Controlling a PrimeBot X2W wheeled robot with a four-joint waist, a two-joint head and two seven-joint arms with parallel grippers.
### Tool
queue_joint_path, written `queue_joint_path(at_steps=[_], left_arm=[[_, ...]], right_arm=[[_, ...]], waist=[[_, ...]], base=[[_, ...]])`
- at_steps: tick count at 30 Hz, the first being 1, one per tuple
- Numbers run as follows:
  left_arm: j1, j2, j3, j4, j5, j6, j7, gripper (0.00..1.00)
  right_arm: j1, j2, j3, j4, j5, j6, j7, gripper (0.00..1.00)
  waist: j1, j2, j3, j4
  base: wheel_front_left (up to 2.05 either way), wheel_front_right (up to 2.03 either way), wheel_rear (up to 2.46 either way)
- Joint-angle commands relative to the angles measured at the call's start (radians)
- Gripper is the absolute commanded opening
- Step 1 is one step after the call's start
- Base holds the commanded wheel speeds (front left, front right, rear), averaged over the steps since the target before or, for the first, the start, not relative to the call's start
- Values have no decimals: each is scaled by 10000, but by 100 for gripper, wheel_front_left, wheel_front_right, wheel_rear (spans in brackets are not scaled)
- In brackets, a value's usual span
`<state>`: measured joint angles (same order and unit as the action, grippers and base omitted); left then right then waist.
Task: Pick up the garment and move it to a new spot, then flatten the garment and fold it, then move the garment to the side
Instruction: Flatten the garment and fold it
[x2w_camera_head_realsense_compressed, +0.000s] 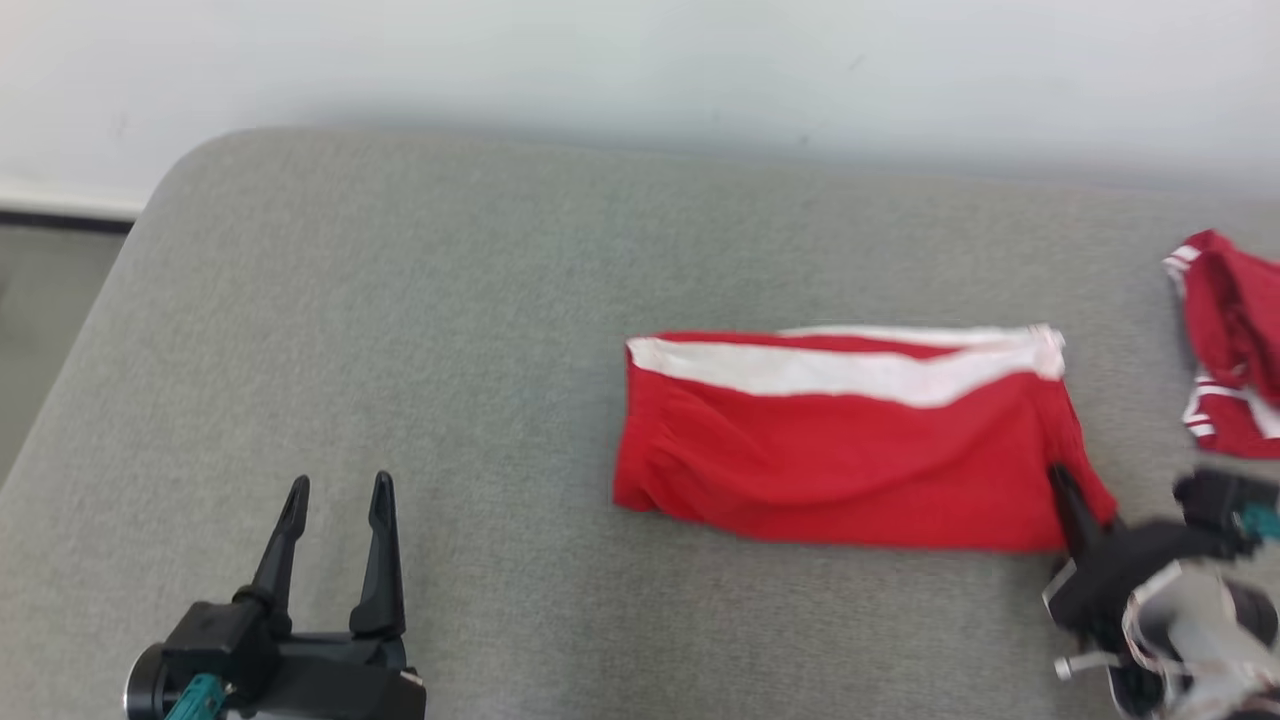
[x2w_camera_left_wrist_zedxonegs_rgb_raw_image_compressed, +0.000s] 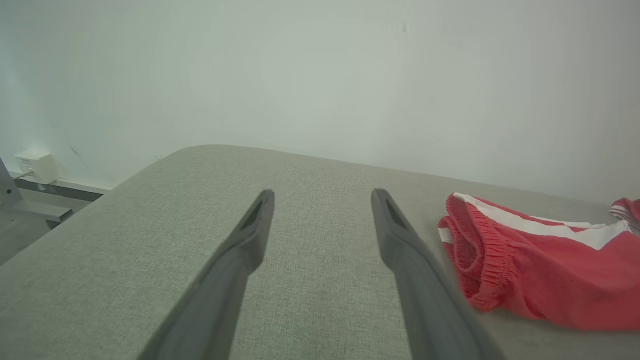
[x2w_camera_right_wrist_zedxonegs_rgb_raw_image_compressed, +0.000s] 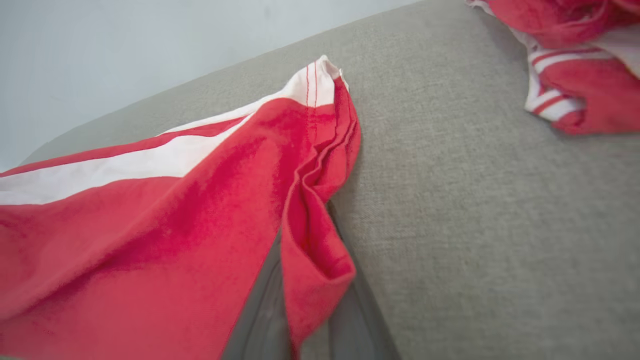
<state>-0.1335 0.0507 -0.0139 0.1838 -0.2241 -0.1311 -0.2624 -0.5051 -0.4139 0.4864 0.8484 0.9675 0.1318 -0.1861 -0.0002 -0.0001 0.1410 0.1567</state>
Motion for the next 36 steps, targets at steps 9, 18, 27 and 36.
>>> queue_joint_path(at_steps=[9,18,27,36], left_arm=[[467,20,215,-300,122,17,-31,100],[458,18,171,-329,164,16,-31,100],[310,39,130,-330,191,16,-31,100],[125,23,3,-294,165,16,-31,100]], right_arm=[[1320,-508,-777,-523,-90,-23,-367,0],[1256,-61,-928,-1747,-765,-23,-457,0],[1625,857,-868,-3754,-1805,-23,122,0],[2000,2253,-1035,-4898,-2670,-23,981,0]], waist=[[2,1,-514,-700],[2,1,-562,-760],[2,1,-571,-495],[2,1,-388,-70]], base=[[0,0,0],[0,0,0],[0,0,0],[0,0,0]])
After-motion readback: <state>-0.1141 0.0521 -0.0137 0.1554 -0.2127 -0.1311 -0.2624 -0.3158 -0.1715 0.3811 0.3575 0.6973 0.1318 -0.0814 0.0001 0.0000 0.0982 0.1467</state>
